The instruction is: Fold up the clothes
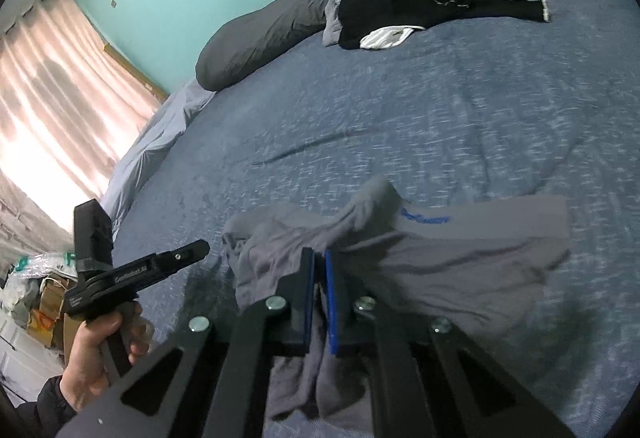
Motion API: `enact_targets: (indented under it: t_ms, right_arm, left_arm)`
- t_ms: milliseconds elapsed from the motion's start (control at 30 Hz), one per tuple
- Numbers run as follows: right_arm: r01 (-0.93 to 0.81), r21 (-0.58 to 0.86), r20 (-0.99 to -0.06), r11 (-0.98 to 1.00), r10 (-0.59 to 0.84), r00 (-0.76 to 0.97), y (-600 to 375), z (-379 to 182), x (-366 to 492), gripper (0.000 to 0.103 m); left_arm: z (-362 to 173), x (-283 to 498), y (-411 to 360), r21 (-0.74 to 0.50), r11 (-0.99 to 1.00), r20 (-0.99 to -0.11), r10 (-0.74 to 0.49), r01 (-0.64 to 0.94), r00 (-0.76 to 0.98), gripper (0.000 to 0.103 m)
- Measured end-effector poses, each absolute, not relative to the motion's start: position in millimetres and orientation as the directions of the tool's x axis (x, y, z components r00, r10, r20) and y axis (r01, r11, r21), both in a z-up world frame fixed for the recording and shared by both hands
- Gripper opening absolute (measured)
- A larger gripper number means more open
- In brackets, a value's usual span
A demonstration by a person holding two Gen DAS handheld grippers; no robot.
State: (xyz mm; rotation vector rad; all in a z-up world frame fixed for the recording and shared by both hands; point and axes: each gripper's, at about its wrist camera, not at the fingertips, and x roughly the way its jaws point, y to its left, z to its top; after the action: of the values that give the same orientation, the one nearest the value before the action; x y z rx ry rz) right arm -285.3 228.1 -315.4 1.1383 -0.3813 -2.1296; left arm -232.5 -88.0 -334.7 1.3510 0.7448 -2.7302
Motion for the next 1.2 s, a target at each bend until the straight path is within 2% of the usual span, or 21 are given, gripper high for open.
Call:
enact_targets:
  t_ms: [100,567,967,1133,1200]
  right_arm:
    - [0.425,0.534,-0.629,-0.731,-0.679,-0.378,241.9,-314.2,-282.6,0.005]
    - [0.388,0.511,-0.727,-0.767,-0.626,-0.281,264.5,-344.7,-268.2,0.005]
    - [0.336,0.606,-0.659,-0.721,-0.692,-0.295,283.4,-331.3,-272.4,0.008]
    - [0.290,0.620,-0.640,-0.729,-0.684,-0.350,309.7,-323.8,-285.8,0.008]
    - [0.218,0.634,-0.645,-0.742,-0.663,-0.380,325.9,-329.1,-298.8,0.008]
  left_arm:
    - [-336.5,-233.8,-87.4,-0.410,-0.884,-0.754,0.190,0.226,-0.628,0.043]
    - [-341.1,-241.0,-77.9,-0.436,-0.870,-0.751,0.211,0.231,-0.625,0.050]
    - [-354.4,-247.1,-85.2,-0.536,-0.808,-0.722,0.287,0.245,-0.630,0.049]
    - [-359.2,-250.6,-86.6,-0.566,-0.786,-0.711,0.312,0.250,-0.630,0.049]
    - [-360.6,-251.9,-89.9,-0.580,-0.773,-0.705,0.318,0.257,-0.634,0.049]
